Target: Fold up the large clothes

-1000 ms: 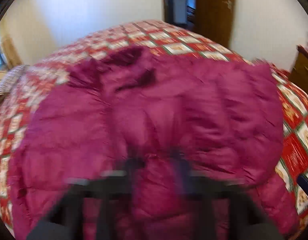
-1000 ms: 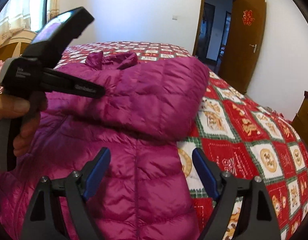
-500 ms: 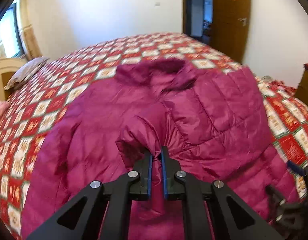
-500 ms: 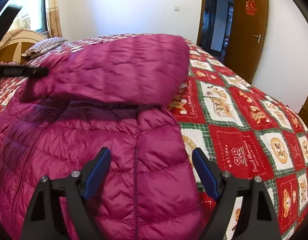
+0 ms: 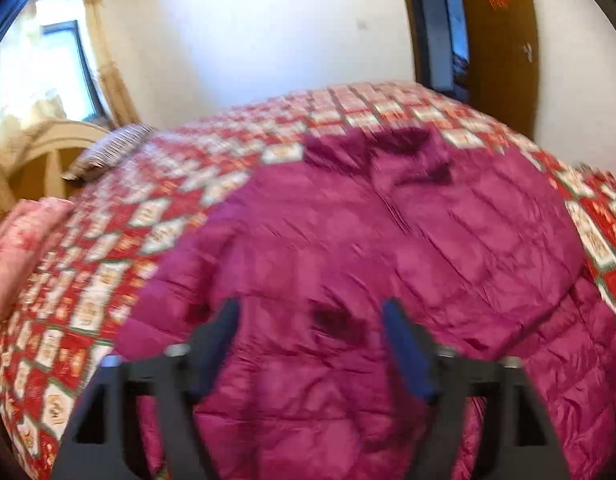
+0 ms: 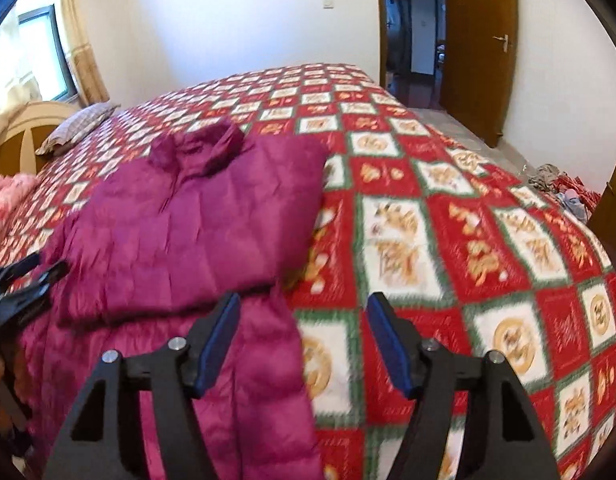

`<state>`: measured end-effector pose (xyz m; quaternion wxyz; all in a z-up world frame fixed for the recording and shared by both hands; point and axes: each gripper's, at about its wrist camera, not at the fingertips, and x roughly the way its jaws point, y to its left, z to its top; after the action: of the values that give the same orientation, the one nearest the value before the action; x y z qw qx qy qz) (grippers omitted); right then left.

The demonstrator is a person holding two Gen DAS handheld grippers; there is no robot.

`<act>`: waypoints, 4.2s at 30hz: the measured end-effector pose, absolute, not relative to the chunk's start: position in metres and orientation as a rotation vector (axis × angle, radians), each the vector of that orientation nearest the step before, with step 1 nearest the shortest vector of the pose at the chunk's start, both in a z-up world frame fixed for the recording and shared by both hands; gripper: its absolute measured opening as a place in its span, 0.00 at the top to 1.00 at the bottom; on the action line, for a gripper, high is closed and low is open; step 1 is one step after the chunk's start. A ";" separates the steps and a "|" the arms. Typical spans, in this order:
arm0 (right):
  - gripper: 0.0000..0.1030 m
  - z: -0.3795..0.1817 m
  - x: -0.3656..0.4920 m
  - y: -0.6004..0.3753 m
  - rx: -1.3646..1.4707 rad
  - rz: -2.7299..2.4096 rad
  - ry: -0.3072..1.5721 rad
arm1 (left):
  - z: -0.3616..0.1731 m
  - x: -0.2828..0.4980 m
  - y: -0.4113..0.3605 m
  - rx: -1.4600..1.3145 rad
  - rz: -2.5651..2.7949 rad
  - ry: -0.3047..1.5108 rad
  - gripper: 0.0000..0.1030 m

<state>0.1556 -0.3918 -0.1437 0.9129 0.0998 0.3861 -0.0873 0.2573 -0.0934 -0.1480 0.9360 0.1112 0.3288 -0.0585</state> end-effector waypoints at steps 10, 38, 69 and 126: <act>0.44 -0.162 0.260 -0.409 0.250 -0.219 0.787 | -0.167 0.309 -0.115 0.287 0.017 0.706 0.14; 0.46 -0.211 0.239 -0.346 0.110 -0.086 0.840 | -0.217 0.311 -0.114 0.196 -0.055 0.811 0.14; 0.45 -0.223 0.244 -0.330 0.011 -0.151 0.851 | -0.215 0.321 -0.103 0.150 -0.089 0.871 0.09; 0.13 -0.215 0.161 -0.380 0.289 -0.149 0.797 | -0.074 0.236 -0.160 0.249 -0.273 0.400 0.14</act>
<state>0.1608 -0.3801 -0.2151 0.9088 0.1399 0.3865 -0.0724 0.2363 -0.1605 -0.0744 0.9632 0.1229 0.1975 -0.1348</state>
